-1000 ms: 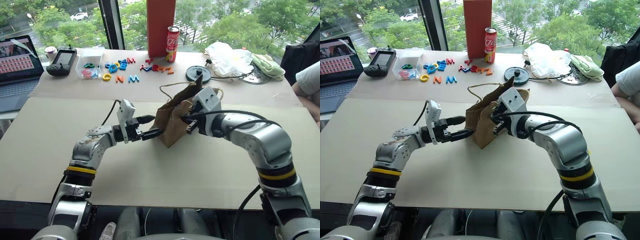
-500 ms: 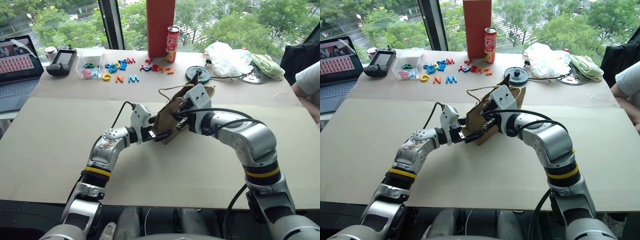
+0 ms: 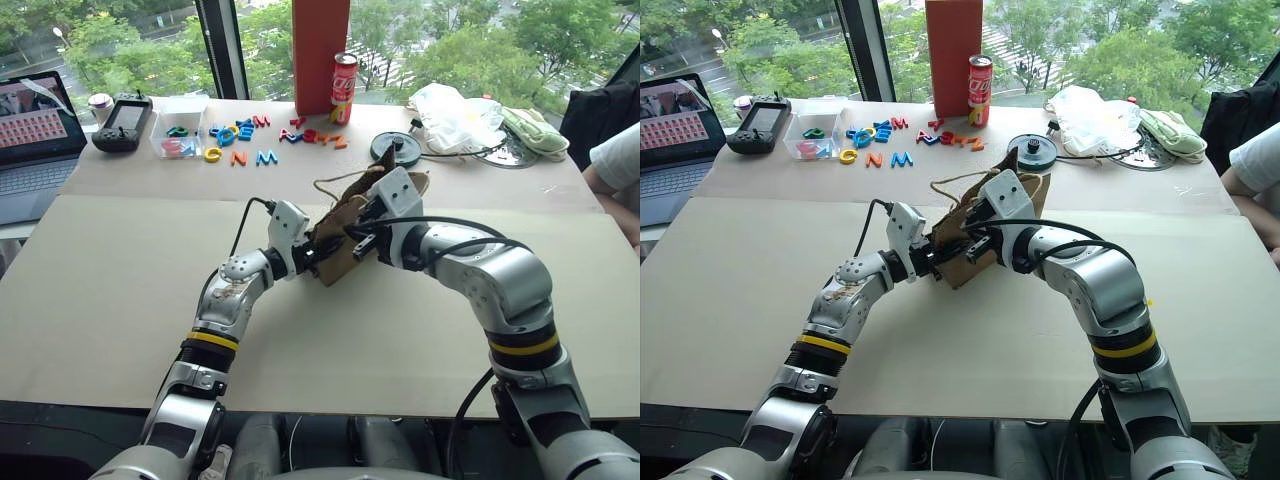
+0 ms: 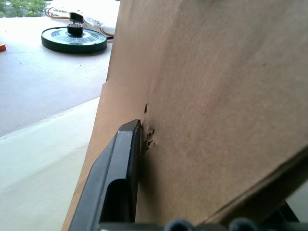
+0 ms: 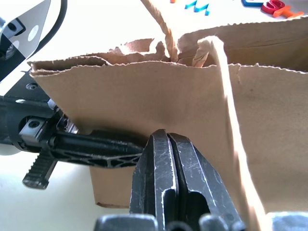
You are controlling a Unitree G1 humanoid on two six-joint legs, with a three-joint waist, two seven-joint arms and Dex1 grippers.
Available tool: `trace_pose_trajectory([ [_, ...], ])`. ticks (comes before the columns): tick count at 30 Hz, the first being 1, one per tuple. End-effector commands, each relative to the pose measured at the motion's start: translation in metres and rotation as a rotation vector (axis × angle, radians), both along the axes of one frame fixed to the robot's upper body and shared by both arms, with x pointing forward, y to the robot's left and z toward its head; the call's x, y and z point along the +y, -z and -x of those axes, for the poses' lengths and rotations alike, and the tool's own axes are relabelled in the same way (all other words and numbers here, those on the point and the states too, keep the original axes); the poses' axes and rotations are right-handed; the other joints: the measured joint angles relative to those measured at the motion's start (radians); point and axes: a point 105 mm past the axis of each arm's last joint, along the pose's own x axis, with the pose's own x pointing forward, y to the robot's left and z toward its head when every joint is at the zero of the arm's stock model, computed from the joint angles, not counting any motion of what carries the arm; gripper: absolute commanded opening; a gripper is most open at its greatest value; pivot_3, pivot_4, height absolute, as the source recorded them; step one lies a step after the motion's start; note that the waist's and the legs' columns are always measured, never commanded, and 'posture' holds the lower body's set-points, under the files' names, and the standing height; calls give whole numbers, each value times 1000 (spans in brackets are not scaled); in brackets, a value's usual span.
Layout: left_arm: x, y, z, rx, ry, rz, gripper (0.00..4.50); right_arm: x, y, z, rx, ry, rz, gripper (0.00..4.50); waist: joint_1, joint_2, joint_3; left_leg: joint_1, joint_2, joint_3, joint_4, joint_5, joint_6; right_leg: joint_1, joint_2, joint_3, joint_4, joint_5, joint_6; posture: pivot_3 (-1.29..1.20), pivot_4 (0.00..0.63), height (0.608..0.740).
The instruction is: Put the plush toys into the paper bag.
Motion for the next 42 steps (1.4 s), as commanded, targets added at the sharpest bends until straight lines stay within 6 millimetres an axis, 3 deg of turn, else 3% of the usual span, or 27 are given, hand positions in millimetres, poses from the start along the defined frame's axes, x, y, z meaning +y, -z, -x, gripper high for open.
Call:
trace_pose_trajectory([
  [1,-1,-14,-3,-60,-16,19,166,-3,-13,0,-51,14,-3,0,0,0,0,0,0,0,0,0,0,0,0,0,0,0,0,0,150,740],
  [16,-4,-16,-11,-54,-38,43,33,-11,-17,22,-55,-32,21,0,0,0,0,0,0,0,0,0,0,0,0,0,0,0,0,0,150,740],
  [19,-3,-19,-12,-63,-40,46,33,-26,-24,28,-70,-28,-15,0,3,0,0,0,0,0,0,0,0,0,0,0,0,0,0,0,150,740],
  [24,17,-46,-11,-117,-40,126,33,-70,-34,30,-77,44,-78,0,7,0,0,0,0,0,0,0,0,1,0,0,-1,0,0,0,150,740],
  [27,38,-73,4,-191,60,161,33,-95,-39,34,-82,71,-89,0,0,0,0,0,0,-1,0,0,0,0,0,0,-1,0,0,0,150,740],
  [30,52,-83,19,-219,170,113,33,-108,-43,35,-89,85,-101,0,-7,0,0,1,1,0,-1,0,0,0,1,0,-1,0,0,0,150,740],
  [34,70,-66,50,-151,422,-77,33,-131,-46,28,-70,179,-136,0,-5,0,0,2,1,0,-1,0,0,2,1,1,-1,0,0,0,150,740],
  [36,75,-56,60,-122,515,-150,33,-133,-48,28,-65,178,-152,0,-3,0,0,3,0,1,-1,0,0,1,1,1,-1,0,0,0,150,740],
  [39,75,-47,66,-106,597,-204,33,-128,-48,34,-63,128,-154,0,6,1,1,2,0,1,-1,0,0,1,0,1,-1,0,0,0,150,740],
  [42,72,-40,59,-119,625,-237,33,-125,-40,39,-37,99,-120,0,16,1,1,1,0,1,-1,0,0,1,0,0,-2,0,0,0,150,740],
])
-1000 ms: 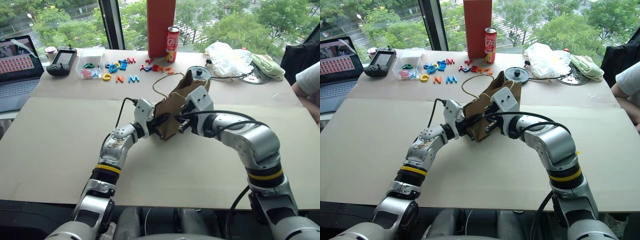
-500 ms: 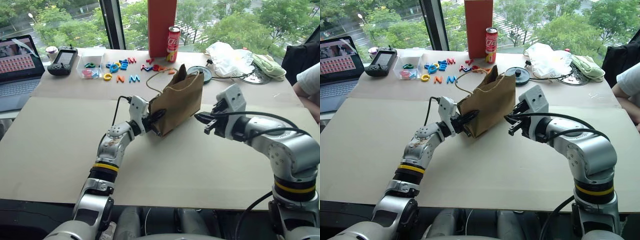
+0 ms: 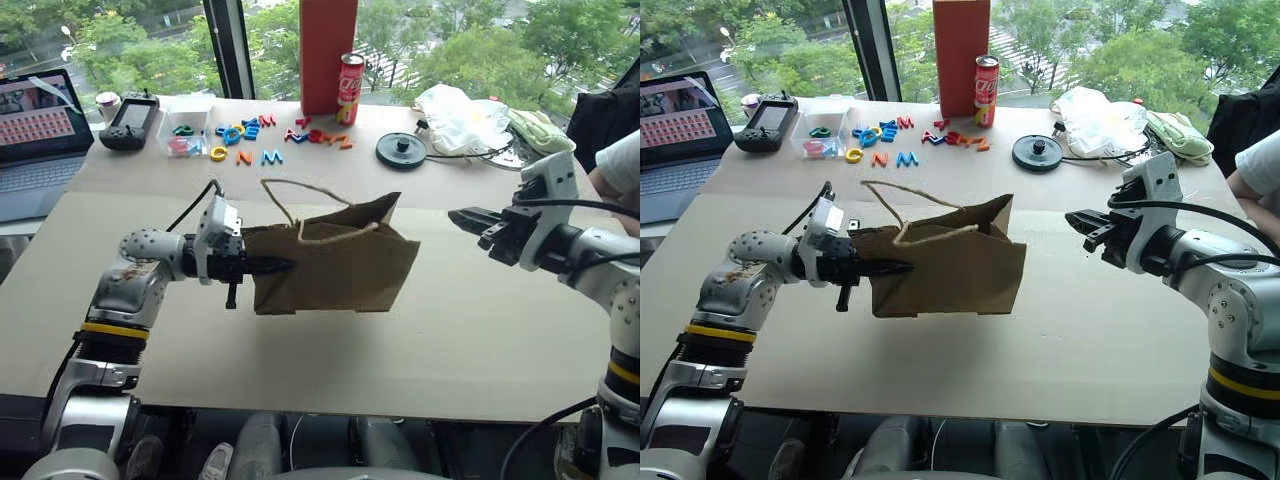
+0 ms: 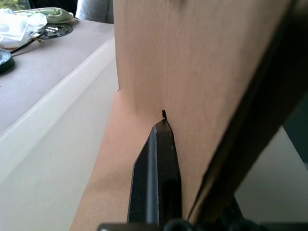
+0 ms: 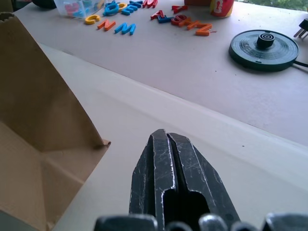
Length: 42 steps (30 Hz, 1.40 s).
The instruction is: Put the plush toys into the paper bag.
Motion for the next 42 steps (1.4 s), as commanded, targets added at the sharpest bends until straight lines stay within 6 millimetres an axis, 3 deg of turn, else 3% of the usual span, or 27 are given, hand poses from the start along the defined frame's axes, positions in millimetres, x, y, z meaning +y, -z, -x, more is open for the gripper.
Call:
trace_pose_trajectory([
  [1,-5,-2,-5,-76,60,-33,33,6,-6,11,-31,-63,34,0,4,0,0,0,0,0,0,0,0,0,0,0,-1,0,0,0,150,740],
  [7,-13,19,-9,-93,101,-58,33,12,-2,21,-4,-122,53,0,3,0,0,-1,0,-1,0,0,0,0,1,1,0,0,0,0,150,740],
  [17,-16,34,-11,-76,86,-78,33,7,1,27,23,-147,110,0,4,0,0,0,0,-1,1,0,1,0,1,1,0,0,0,0,150,740],
  [20,-14,35,-12,-63,73,-87,738,7,1,27,25,-148,112,0,5,0,0,0,0,-2,1,0,1,0,1,1,0,0,0,0,150,740],
  [24,-10,34,-10,-53,66,-105,2189,6,3,27,34,-156,134,0,4,0,0,-1,0,-2,1,0,1,0,1,1,1,0,0,0,150,740],
  [29,1,12,-5,-37,48,-100,2189,3,5,31,57,-202,208,0,1,0,0,-1,1,-2,1,0,1,-1,1,1,1,0,0,0,150,740],
  [35,21,-37,11,3,14,-110,2189,6,1,43,58,-308,288,0,-4,0,0,-1,1,-2,1,0,1,-1,1,1,1,0,0,0,150,740],
  [42,49,-90,31,121,-19,-69,2189,19,-12,54,40,-417,246,0,-11,0,0,0,1,-2,1,0,0,-1,1,1,2,-1,1,0,150,740],
])
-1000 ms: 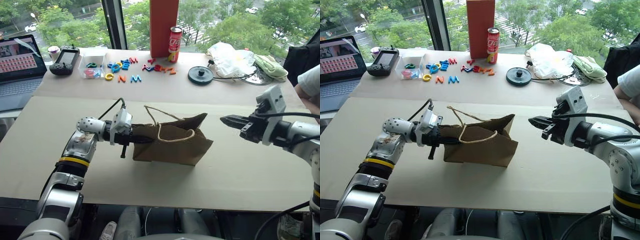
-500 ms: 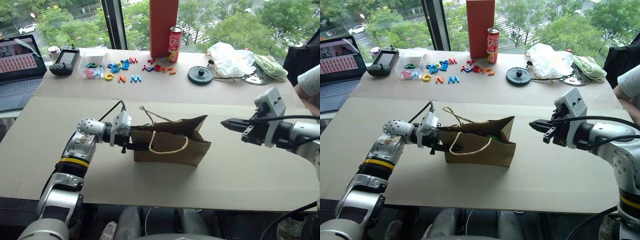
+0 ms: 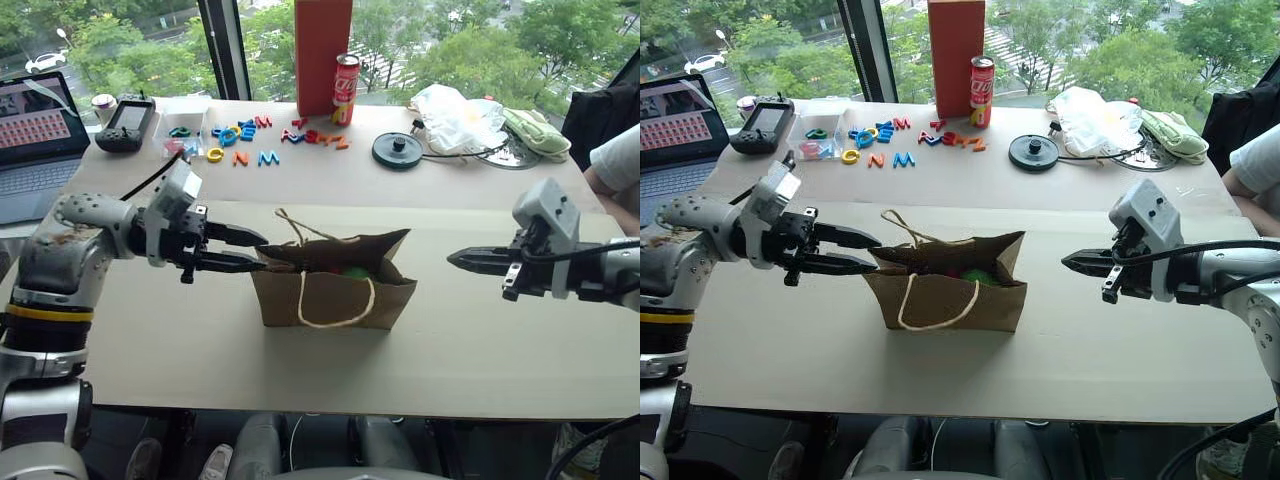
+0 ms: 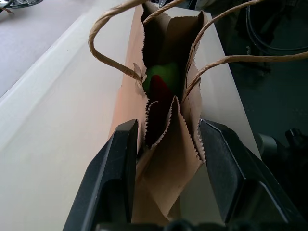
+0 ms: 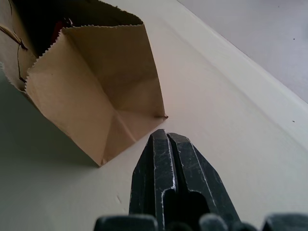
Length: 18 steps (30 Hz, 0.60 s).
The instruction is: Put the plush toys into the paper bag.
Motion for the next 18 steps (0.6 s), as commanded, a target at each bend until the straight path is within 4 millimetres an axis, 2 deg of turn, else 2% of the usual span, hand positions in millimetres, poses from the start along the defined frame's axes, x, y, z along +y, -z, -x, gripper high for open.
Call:
trace_pose_trajectory([
  [1,16,-34,9,4,-14,44,2189,12,-19,13,-35,-108,-36,0,-2,0,0,0,0,0,0,0,0,0,0,0,0,0,0,0,150,740],
  [5,25,-33,5,19,-67,40,2189,16,-19,19,-16,-150,-42,0,-2,0,0,1,0,0,0,0,0,0,0,0,0,0,0,0,150,740],
  [18,23,-27,7,15,-68,37,2189,17,-19,12,-28,-144,-33,0,4,0,0,0,0,1,0,0,0,0,0,0,0,0,-1,0,150,740],
])
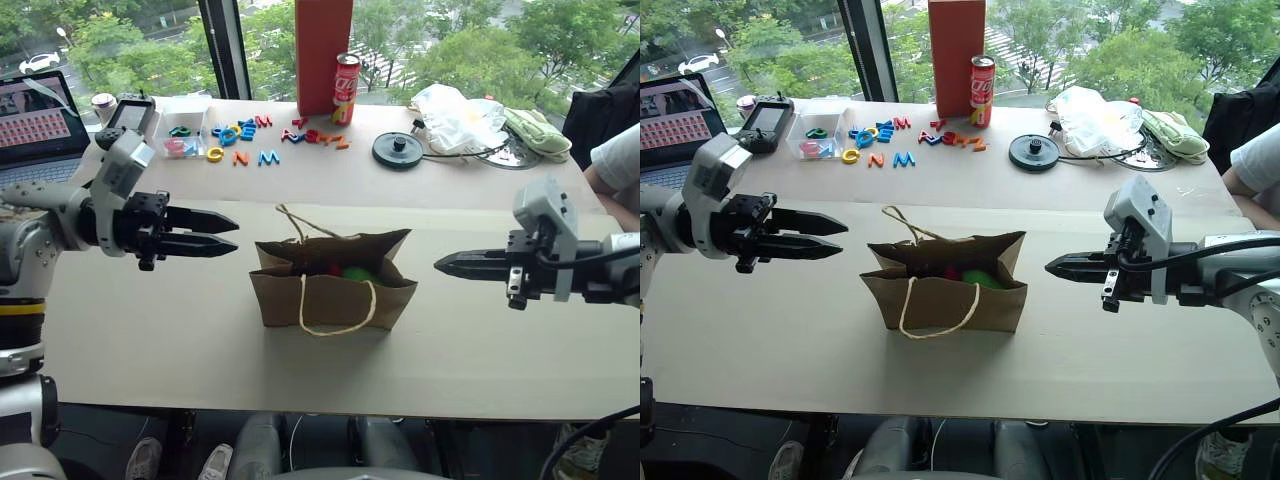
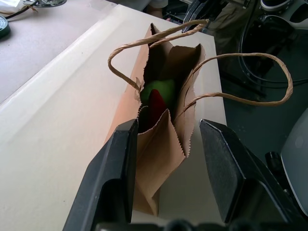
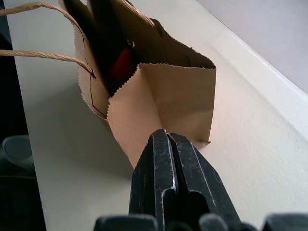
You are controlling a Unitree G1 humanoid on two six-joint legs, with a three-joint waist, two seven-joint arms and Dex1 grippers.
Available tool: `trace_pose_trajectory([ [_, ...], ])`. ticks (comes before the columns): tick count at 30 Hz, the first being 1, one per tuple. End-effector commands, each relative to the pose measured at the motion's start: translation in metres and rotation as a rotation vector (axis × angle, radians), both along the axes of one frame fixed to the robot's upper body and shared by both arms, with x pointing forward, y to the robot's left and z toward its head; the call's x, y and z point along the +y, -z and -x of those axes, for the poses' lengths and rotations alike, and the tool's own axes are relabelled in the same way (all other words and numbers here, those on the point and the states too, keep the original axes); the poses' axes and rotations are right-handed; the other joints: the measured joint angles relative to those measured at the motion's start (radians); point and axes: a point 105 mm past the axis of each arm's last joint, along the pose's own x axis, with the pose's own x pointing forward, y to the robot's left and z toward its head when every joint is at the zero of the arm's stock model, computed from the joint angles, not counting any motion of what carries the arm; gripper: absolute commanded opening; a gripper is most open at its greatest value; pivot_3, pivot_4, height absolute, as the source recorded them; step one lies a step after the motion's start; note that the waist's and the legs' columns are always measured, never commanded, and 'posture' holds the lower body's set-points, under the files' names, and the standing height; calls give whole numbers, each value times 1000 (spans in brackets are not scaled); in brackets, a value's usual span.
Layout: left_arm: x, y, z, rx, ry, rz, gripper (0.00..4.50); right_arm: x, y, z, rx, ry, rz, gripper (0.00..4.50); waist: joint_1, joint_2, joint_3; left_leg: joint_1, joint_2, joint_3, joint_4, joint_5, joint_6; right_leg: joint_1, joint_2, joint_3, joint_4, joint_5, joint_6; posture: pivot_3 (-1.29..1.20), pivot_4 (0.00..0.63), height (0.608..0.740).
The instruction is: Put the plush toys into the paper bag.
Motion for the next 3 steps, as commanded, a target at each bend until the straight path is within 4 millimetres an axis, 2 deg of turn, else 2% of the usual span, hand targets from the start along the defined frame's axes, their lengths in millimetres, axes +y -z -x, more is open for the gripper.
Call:
trace_pose_trajectory([
  [1,0,-8,3,-42,11,12,2189,0,-10,-1,-60,-4,21,0,0,0,0,0,0,0,0,0,0,0,0,0,0,0,0,0,150,740],
  [3,0,-8,4,-46,14,17,2189,0,-8,-2,-59,1,28,0,0,0,0,0,0,0,0,0,0,0,0,0,0,0,0,0,150,740],
])
